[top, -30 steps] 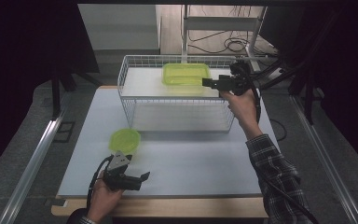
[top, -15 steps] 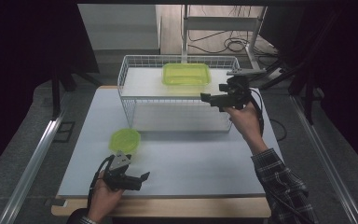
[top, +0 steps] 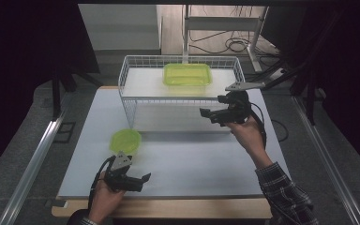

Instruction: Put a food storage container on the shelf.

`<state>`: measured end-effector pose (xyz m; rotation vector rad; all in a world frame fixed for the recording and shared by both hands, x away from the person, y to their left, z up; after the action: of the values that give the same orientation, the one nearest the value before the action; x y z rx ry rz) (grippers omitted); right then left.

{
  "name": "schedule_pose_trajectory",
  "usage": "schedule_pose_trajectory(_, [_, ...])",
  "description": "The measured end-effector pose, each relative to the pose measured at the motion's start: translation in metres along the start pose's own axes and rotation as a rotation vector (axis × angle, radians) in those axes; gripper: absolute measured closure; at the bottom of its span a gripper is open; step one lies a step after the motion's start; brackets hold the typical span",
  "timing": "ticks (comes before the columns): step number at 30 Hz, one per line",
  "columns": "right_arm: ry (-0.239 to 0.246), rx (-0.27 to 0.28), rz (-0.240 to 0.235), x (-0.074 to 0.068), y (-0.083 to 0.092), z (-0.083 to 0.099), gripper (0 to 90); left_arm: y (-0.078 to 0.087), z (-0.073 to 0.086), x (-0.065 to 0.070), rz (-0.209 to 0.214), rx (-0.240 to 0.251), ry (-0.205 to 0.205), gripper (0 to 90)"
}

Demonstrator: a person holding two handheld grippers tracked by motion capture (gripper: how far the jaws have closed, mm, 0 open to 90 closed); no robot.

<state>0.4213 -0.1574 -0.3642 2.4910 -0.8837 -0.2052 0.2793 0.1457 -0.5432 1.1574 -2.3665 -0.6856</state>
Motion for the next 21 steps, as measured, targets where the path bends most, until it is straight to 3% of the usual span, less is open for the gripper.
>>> schedule_pose_trajectory(8, [0.010,0.000,-0.021,-0.010,0.004,0.019,6.9,-0.002,0.001,0.002,-0.002,-0.015,-0.010,2.2])
schedule_pose_trajectory(21, [0.002,-0.020,-0.003,-0.018,0.010,0.055,2.4,-0.003,0.001,0.003,0.004,-0.026,-0.012,2.2])
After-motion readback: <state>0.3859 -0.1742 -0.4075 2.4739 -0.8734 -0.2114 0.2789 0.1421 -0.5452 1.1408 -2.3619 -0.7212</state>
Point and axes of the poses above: each handheld gripper's, and its own axes: y roughly backward along the jaws, z roughly out of its underside, x roughly to its right, the point moved 4 cm from there along -y, roughly forward along the jaws, and after that the axes turned 6 degrees about y, right-handed, at the moved point
